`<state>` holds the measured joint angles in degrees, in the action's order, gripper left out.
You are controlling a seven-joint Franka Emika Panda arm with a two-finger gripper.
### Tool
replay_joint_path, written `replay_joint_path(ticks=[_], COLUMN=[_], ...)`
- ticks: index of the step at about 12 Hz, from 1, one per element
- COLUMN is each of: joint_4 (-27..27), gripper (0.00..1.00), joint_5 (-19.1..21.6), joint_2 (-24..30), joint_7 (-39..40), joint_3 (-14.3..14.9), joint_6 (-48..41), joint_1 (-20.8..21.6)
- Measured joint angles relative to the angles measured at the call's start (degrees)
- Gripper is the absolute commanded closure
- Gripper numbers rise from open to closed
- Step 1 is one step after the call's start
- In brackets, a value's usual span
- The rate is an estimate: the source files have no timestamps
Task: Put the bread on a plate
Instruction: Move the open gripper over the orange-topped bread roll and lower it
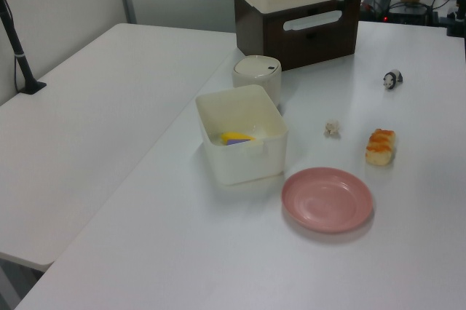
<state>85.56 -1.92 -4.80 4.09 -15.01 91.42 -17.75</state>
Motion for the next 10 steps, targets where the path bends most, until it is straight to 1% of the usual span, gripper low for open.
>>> replay_joint_path(ticks=[2, 4, 6, 8, 10], joint_4=[1.05, 2.68, 7.21, 12.12, 17.05], gripper=[0.00, 0.00, 0.01, 0.00, 0.01], joint_5=[-3.14, -7.18, -12.15, -15.97, -17.65], joint_2=[-1.57, -3.58, -4.22, -4.18, -2.95], joint_7=[-0.29, -2.60, -6.04, -8.61, -9.17], joint_3=[-0.52, -2.15, -3.84, -4.86, -5.50], joint_6=[1.39, 4.62, 8.19, 11.16, 13.34], joint_1=[2.49, 4.20, 5.93, 7.43, 7.73])
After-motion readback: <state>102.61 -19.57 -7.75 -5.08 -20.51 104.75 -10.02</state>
